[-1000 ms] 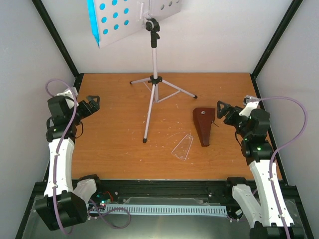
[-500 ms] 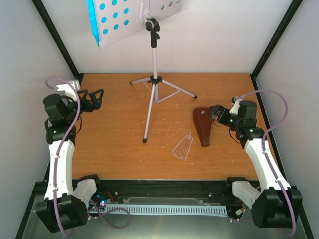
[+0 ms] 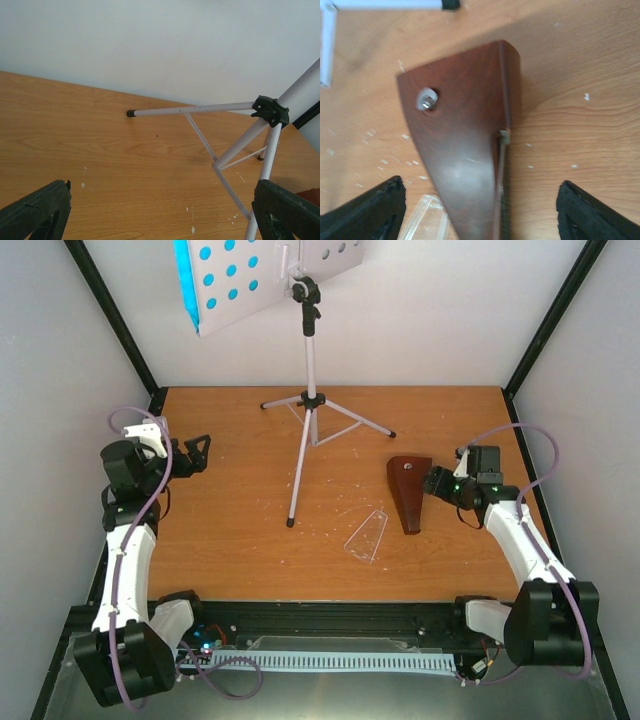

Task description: Pack up the instrument practice props

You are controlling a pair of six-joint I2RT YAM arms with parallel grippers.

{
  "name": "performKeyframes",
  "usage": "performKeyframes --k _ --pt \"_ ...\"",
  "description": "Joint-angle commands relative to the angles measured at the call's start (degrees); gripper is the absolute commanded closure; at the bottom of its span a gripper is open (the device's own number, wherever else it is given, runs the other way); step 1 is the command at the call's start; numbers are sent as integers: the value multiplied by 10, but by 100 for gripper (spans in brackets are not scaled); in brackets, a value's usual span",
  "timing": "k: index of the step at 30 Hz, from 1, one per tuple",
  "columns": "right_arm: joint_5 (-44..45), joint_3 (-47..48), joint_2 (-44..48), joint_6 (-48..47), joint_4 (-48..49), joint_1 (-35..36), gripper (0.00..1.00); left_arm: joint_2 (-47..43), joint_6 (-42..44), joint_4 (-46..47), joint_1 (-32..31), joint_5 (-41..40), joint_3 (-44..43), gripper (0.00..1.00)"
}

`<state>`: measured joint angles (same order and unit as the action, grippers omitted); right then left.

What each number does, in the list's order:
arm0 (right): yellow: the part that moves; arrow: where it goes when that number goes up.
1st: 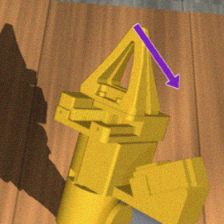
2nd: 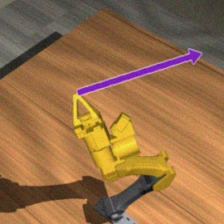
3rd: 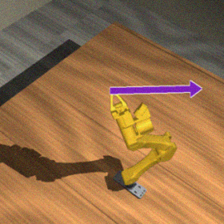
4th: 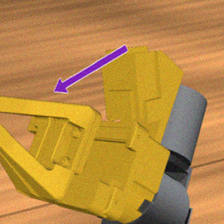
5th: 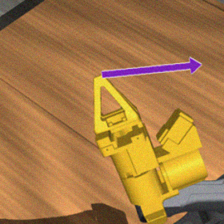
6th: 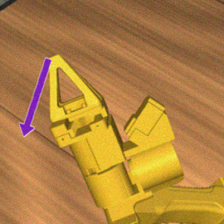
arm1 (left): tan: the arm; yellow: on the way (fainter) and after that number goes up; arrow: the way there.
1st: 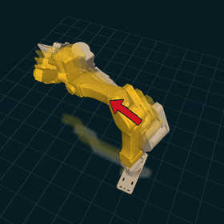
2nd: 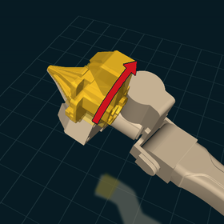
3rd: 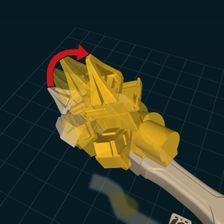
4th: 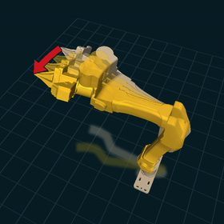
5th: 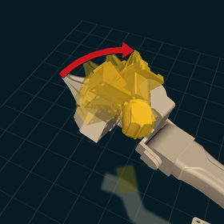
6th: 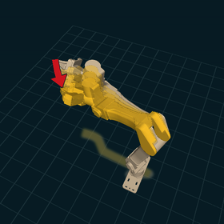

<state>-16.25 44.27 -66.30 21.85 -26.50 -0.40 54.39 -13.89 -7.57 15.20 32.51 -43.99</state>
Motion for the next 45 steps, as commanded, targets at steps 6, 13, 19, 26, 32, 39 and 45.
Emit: performKeyframes --k 6,13,19,26,32,39,45 --pt "33 26 -26 -52 -62 -1 49 33 7 -4 0 11 -21 1" --pt "1 8 -14 -61 -41 -1 50 24 14 -9 0 7 -22 0" --pt "-36 -33 57 -54 -24 7 17 21 18 -11 0 4 -20 0" --pt "24 -116 172 28 7 66 9 -3 19 6 0 34 -12 0" --pt "149 -190 168 119 78 212 11 12 28 -1 0 31 -19 1" --pt "246 -190 98 112 86 257 13 9 24 1 0 42 -17 0" --pt "255 -199 54 88 109 263 20 -6 28 1 0 25 -12 1"
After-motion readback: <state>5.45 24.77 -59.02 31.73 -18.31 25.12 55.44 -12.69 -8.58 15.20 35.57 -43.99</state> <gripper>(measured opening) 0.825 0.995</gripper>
